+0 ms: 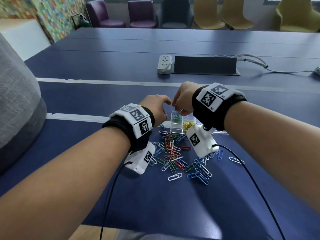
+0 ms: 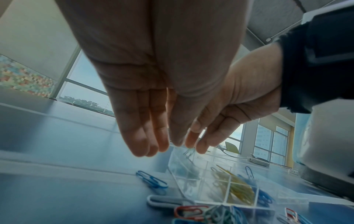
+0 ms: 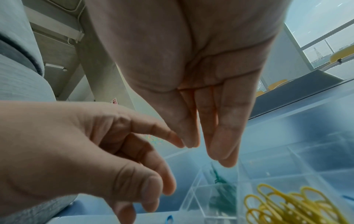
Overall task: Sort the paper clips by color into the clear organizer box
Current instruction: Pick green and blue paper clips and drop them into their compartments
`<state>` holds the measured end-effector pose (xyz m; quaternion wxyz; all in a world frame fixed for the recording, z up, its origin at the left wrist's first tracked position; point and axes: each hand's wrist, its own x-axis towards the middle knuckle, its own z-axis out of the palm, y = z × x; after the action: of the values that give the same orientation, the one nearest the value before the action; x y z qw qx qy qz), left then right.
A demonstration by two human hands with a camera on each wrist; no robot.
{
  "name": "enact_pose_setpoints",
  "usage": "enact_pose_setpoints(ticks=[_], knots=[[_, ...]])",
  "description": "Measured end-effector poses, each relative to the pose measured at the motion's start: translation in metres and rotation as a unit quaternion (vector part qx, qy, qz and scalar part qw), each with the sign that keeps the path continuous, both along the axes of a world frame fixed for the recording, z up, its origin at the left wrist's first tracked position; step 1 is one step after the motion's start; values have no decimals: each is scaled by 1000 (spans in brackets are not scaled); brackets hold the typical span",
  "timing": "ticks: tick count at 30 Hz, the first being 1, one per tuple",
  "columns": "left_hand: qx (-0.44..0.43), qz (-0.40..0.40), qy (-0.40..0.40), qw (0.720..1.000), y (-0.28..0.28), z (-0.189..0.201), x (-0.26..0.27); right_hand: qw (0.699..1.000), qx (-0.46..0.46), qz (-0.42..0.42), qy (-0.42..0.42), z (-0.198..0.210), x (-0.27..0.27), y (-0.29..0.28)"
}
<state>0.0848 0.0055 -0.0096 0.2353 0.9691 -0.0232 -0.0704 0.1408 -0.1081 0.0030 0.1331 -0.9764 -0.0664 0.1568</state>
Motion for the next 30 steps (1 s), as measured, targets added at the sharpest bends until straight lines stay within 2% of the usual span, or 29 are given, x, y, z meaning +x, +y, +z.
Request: enact_pose_setpoints(ticks=[2, 5, 9, 14, 18, 23, 26, 30], knots=[[4, -3, 2, 1000, 2, -1, -3, 1000, 12, 7, -2, 0, -2, -1], [13, -9, 2, 1000, 4, 0, -7, 996, 88, -6, 25, 4, -7, -5], [25, -25, 5, 999, 9, 4, -13, 991, 136, -7, 2, 14, -24, -10], [82, -86, 52, 991, 14, 4, -25, 990, 12, 132, -45, 14, -61, -17], [122, -116, 75, 983, 15, 3, -34, 977, -70, 202, -2, 5, -87, -20], [159, -151, 87, 972, 11, 1, -48, 959, -108, 261, 26, -7, -118, -10], [167, -181, 98, 964, 4, -2, -62, 949, -116, 292, -1, -12, -126, -4], [180, -211, 92, 956, 1, -5, -68, 950, -123, 286, -15, -13, -122, -5]])
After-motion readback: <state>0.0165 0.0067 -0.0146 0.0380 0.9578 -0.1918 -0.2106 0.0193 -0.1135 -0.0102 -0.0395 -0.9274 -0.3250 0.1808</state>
